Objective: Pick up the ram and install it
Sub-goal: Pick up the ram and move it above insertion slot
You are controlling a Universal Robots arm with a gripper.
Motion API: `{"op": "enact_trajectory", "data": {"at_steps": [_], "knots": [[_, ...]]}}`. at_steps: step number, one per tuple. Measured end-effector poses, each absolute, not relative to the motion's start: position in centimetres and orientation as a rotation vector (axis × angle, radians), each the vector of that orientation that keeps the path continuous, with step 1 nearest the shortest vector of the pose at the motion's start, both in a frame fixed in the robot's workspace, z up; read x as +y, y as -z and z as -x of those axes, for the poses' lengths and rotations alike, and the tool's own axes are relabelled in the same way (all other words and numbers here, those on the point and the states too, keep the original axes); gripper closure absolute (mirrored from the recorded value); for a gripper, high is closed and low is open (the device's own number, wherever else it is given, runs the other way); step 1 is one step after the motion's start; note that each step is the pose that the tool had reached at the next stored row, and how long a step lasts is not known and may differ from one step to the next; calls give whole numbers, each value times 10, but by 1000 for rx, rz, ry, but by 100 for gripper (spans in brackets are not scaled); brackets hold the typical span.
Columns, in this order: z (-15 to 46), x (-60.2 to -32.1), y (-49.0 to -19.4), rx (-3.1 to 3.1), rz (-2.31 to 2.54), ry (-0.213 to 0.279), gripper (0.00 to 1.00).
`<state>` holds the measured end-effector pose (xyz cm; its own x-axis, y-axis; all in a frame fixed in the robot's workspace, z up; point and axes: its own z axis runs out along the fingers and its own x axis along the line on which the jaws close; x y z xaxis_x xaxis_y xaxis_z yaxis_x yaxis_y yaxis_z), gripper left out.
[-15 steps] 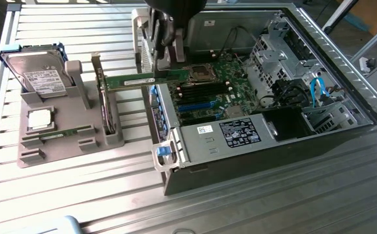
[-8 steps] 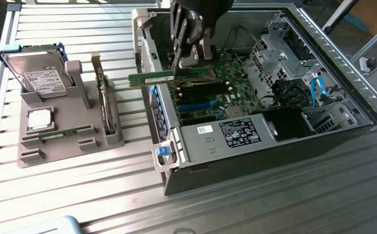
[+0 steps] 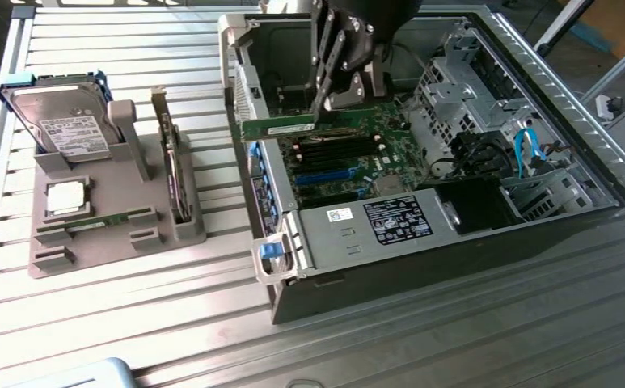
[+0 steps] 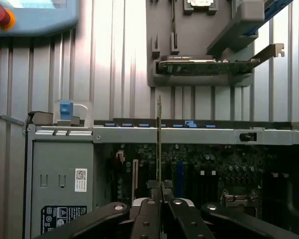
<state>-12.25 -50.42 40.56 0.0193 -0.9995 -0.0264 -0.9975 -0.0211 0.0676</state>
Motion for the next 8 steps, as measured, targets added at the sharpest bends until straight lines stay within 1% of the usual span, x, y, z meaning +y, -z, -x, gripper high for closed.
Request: {"op": "enact_trajectory", "data": {"at_steps": [8], "knots": [[90,-505,-406,-2175,-2219,108,88]]}}
